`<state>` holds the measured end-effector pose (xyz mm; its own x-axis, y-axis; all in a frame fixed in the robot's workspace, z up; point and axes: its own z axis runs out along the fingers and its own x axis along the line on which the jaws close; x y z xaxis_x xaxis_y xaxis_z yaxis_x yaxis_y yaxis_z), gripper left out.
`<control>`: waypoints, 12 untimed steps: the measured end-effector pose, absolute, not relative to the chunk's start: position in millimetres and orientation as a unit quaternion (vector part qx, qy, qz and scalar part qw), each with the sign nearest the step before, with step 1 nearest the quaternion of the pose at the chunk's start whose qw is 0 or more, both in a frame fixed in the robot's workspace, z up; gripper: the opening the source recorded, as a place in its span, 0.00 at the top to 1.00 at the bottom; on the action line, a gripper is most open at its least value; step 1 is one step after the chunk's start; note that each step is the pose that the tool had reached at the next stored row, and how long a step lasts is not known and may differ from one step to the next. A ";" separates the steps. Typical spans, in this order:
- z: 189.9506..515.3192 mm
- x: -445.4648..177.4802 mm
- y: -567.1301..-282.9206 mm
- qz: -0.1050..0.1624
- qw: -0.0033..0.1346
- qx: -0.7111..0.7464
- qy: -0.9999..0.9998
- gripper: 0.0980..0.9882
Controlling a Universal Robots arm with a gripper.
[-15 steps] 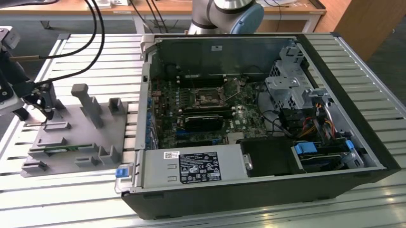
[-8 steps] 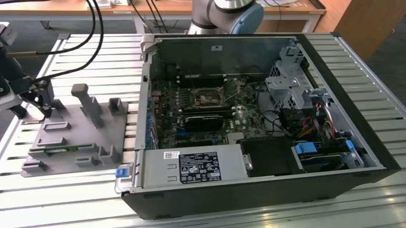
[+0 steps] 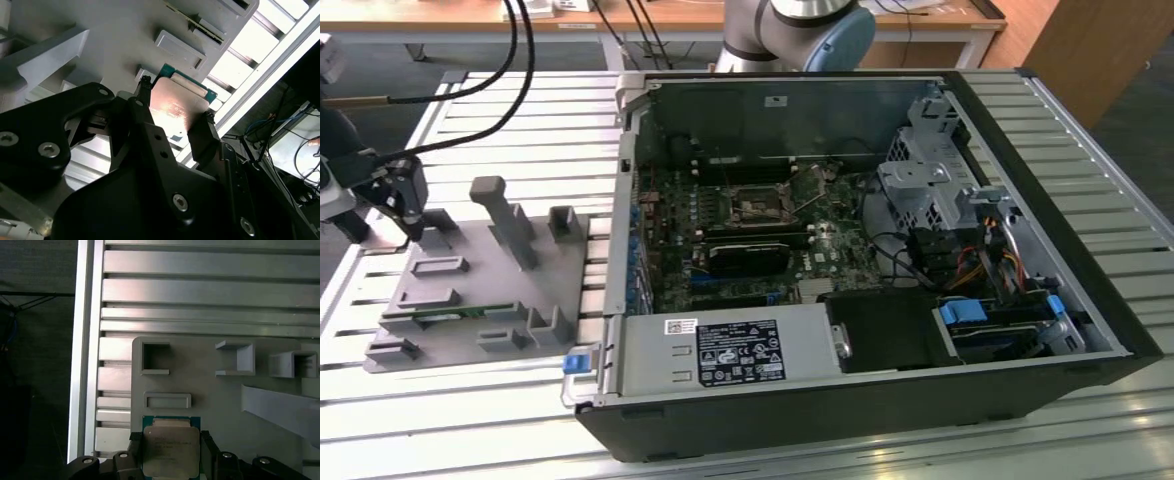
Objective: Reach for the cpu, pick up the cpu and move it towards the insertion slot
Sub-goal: 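Pick up the cpu and move it towards the insertion slot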
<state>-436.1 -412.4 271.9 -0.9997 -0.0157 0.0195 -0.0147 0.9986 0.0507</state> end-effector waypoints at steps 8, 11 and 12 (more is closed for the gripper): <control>283.1 -436.1 -412.2 -0.025 0.010 0.008 -1.000 0.50; 287.6 -436.1 -412.2 -0.025 0.010 0.008 -1.000 0.50; 289.5 -436.1 -412.2 -0.025 0.010 0.008 -1.000 0.50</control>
<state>-436.1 -412.2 289.5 -0.9997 -0.0156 0.0194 -0.0146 0.9986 0.0508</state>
